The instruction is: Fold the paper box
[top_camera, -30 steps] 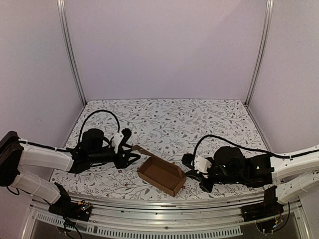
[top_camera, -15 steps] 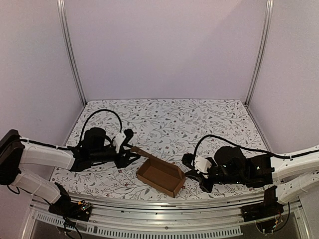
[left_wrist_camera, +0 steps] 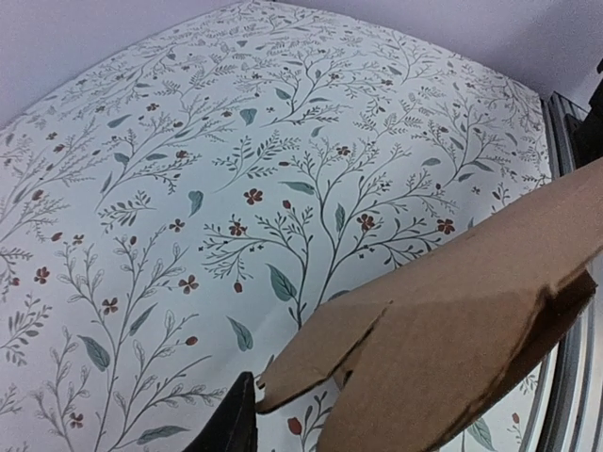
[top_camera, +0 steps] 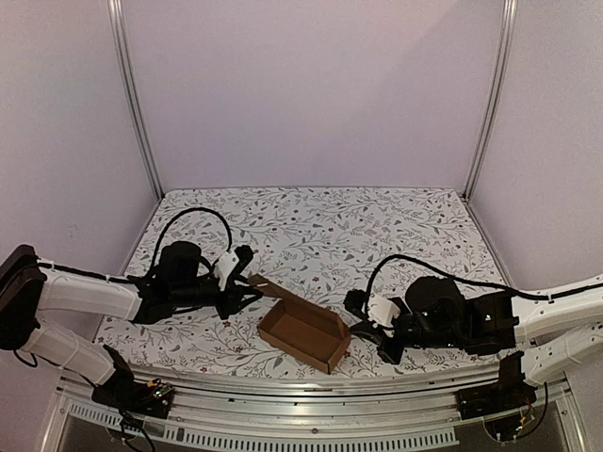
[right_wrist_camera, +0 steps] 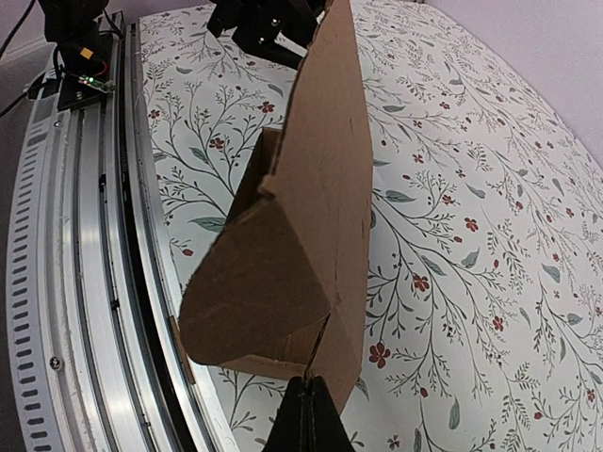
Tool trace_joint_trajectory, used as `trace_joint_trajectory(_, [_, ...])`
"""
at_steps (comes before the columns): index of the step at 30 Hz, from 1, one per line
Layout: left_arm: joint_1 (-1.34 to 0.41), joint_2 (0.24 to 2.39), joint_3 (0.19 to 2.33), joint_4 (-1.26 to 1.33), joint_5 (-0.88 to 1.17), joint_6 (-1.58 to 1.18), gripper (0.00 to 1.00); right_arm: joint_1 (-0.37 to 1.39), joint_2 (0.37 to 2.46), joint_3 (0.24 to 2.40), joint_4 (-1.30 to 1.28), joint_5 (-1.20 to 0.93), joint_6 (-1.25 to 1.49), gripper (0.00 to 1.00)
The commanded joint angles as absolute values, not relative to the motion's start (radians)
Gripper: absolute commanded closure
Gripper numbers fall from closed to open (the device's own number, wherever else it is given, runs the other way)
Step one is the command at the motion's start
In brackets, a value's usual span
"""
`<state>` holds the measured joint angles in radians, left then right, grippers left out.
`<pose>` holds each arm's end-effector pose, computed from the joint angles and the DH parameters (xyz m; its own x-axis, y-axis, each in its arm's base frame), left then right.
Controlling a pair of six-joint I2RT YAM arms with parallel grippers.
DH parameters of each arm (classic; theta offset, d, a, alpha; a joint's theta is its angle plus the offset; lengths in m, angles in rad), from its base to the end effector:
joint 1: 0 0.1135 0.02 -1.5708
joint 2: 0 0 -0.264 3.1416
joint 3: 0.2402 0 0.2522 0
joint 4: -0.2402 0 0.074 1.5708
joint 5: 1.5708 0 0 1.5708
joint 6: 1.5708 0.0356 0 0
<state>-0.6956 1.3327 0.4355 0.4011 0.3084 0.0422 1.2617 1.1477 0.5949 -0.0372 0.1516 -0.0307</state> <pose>0.1868 -0.1700 0.1647 -0.3307 0.3284 -0.8848 0.8302 0.5470 -0.1072 0.0788 0.2292 0.2159 -0.1414 -0.5426 -0.8280 -0.9083 0.4038 -0.1095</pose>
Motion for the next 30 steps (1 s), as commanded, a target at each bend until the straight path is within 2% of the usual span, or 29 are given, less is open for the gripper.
trace_joint_trajectory(1, [-0.696, 1.329, 0.46, 0.373, 0.322, 0.053, 0.73, 1.253, 1.149, 0.601, -0.04, 0.161, -0.027, 1.0])
trace_joint_trajectory(10, [-0.723, 1.307, 0.461, 0.342, 0.304, 0.04, 0.83, 1.252, 1.162, 0.609, -0.04, 0.178, -0.021, 1.0])
trace_joint_trajectory(13, [-0.735, 1.297, 0.464, 0.331, 0.293, 0.034, 0.89, 1.253, 1.175, 0.619, -0.04, 0.184, -0.011, 1.0])
trace_joint_trajectory(16, [-0.749, 1.286, 0.465, 0.324, 0.277, 0.032, 1.0, 1.253, 1.193, 0.628, -0.038, 0.197, -0.005, 1.0])
trace_joint_trajectory(30, [-0.837, 1.181, 0.451, 0.234, 0.15, 0.005, 1.0, 1.253, 1.284, 0.696, -0.024, 0.272, 0.112, 1.0])
